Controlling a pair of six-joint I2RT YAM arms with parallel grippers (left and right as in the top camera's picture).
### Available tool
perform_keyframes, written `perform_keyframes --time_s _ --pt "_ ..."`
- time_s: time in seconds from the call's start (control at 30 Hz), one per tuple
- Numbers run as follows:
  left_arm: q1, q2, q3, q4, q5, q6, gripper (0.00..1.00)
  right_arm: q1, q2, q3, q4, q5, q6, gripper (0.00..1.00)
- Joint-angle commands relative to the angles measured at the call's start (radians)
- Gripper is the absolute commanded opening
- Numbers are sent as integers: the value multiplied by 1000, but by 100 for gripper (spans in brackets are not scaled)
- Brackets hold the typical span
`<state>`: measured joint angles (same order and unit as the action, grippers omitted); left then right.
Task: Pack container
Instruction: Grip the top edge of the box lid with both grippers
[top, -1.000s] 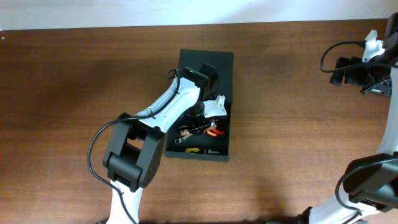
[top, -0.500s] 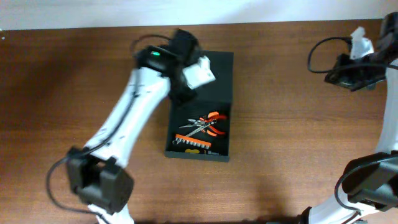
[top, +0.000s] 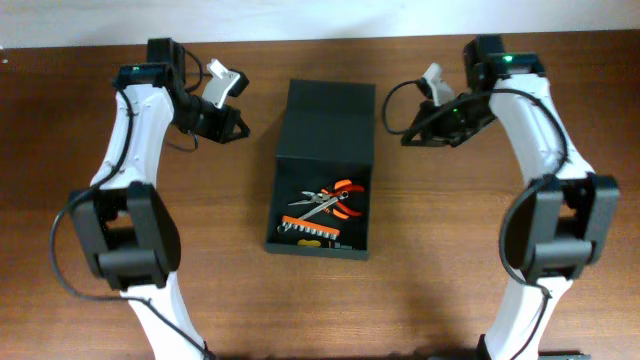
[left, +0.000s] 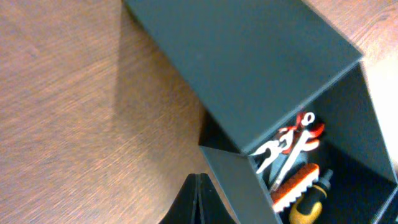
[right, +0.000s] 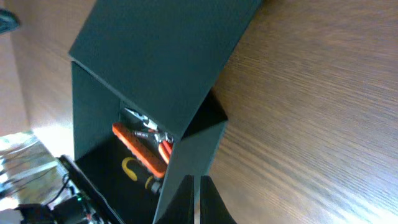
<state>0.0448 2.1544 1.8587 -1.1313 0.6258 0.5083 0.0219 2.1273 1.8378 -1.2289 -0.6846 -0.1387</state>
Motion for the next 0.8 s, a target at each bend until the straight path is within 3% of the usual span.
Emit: perform_keyframes --time_s 0.0,0.13,0.43,0.77 --pt "4 117 -7 23 103 -19 2 4 87 -11 28 -92 -10 4" --pt "4 217 -6 81 187 -28 2 3 161 -11 82 -116 -10 4" --pt "2 304 -6 293 277 -198 2 3 225 -11 245 -178 80 4" --pt "-17 334 -6 409 328 -288 2 3 302 -11 282 -181 104 4"
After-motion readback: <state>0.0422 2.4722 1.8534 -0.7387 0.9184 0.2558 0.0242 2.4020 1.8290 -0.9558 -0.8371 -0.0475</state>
